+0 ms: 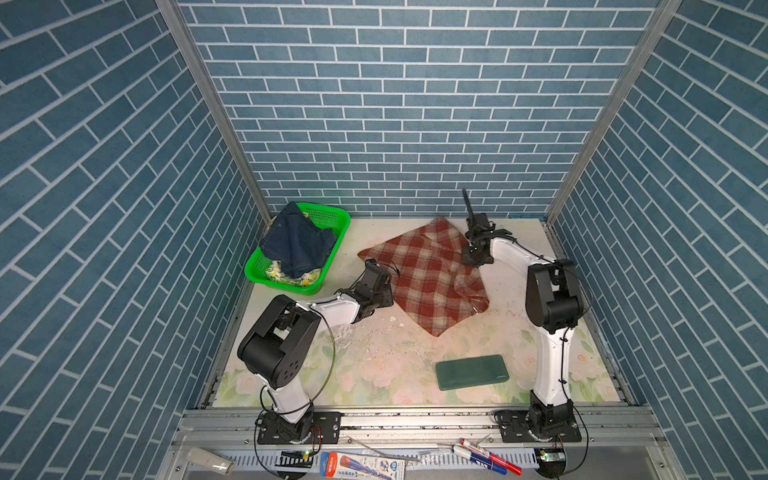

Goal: Fold and stack the skirts

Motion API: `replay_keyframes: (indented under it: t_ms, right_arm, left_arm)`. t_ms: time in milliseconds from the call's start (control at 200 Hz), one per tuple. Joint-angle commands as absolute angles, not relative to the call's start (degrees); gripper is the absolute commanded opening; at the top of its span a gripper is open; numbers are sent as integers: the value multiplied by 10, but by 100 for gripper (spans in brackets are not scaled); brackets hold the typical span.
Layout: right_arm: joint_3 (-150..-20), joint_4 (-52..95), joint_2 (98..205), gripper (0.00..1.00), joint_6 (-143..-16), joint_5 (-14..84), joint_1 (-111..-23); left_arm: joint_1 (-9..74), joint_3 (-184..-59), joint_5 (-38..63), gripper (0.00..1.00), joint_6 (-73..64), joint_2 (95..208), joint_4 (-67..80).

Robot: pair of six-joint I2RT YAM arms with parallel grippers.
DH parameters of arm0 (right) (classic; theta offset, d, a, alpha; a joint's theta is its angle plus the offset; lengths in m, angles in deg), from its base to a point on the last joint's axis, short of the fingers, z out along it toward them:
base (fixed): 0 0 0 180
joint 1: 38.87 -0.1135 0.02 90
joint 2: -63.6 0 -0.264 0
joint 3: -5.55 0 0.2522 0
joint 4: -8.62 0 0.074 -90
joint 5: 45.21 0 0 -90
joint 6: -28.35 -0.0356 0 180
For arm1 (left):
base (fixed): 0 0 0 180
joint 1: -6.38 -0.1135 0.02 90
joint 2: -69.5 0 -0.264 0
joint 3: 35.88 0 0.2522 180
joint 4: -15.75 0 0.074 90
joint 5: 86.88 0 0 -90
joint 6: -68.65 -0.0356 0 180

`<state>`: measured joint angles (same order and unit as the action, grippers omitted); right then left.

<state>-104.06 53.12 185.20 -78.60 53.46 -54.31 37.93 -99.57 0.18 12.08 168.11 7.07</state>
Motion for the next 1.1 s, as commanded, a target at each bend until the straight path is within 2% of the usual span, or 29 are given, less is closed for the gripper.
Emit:
replay_keyframes:
  t_ms: [0,90,155,375,600,825,1095]
  right_arm:
    - [-1007,528,1808,32,-780,534,-507]
    - [-976,512,1789,48,-781,531,-487]
    - [-960,502,1776,56,-783,524,-478]
    - [-940,486,1737,64,-768,514,-482]
    - [-952,467,1738,68,-697,547,-539]
    - [-1056,476,1829,67,-610,560,-596]
    - [-1191,496,1941,64,-510,561,-603]
  left_arm:
    - [374,-1004,-2,52,114,1695,77]
    - [373,-1004,-1,52,114,1697,77]
    - [372,-1003,-1,52,112,1697,76]
    - [370,-1005,4,52,114,1705,79]
    - [370,-1014,3,52,115,1714,78]
    - [369,-1027,0,52,111,1714,66]
    - [367,-1041,4,52,106,1725,55]
